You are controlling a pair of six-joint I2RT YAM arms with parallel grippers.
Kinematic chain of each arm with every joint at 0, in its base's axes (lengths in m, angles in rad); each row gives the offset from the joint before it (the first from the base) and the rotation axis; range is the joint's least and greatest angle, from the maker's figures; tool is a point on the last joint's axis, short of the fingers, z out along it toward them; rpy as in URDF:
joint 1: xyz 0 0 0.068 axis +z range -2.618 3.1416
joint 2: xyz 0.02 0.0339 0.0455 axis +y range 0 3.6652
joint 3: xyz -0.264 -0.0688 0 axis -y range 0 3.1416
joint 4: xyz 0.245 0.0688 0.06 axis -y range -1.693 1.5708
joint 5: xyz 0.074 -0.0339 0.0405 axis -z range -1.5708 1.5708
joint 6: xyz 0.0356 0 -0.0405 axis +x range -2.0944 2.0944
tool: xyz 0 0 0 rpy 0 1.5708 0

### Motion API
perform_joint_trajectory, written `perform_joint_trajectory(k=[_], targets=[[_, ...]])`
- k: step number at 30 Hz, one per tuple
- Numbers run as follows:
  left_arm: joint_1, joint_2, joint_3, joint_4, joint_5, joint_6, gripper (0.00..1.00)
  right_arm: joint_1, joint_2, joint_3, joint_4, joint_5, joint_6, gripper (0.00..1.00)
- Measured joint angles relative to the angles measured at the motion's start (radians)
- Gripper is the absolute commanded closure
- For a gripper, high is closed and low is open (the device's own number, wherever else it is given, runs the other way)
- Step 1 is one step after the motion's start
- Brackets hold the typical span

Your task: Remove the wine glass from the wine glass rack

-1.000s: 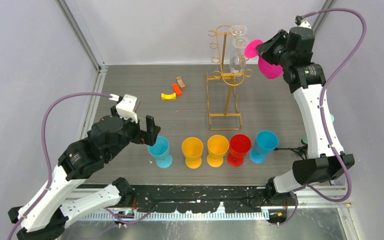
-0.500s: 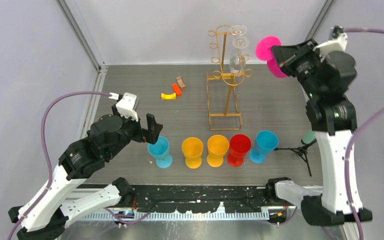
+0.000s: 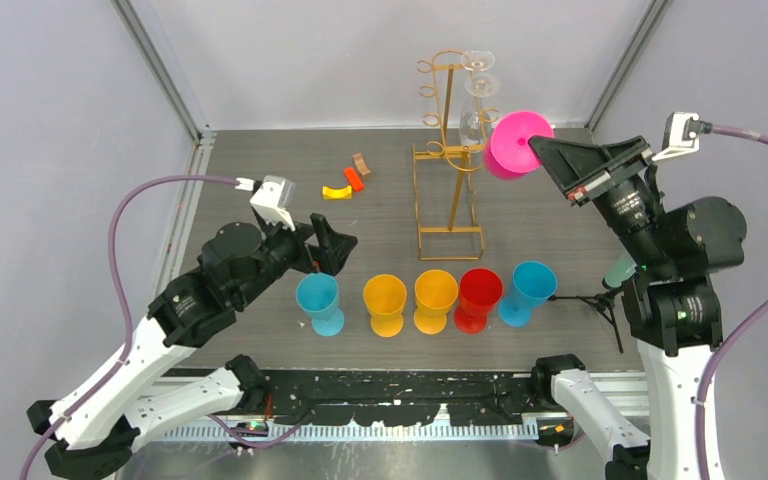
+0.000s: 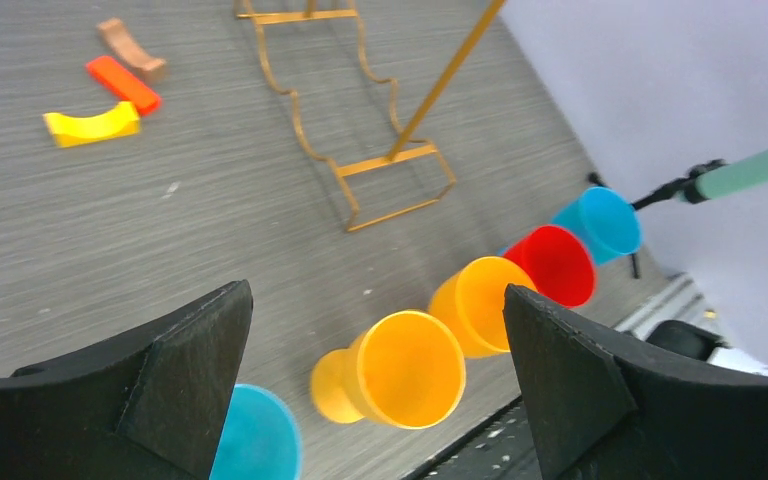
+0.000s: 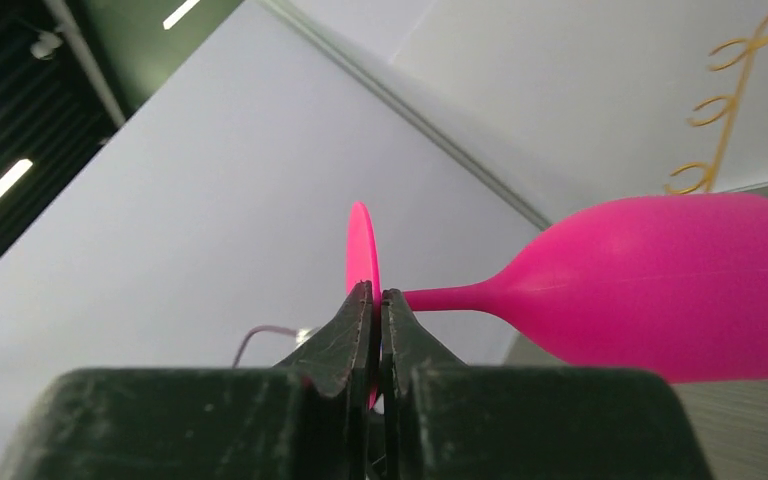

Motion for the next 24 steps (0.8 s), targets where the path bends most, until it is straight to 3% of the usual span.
perform_joint_trajectory(k=[8,16,24], targets=[[0.000,0.084,-0.048,0.257,0.194,-0.184,0.00,0.000,-0.051,-0.099,0.262,-0.136,0.275,1.00],[0.014,0.180,-0.017,0.463,0.329,-0.306,0.00,0.000,-0.053,-0.151,0.346,-0.178,0.414,1.00],[0.157,0.224,-0.045,0.711,0.517,-0.454,0.00,0.000,-0.051,-0.269,0.476,-0.205,0.577,1.00]])
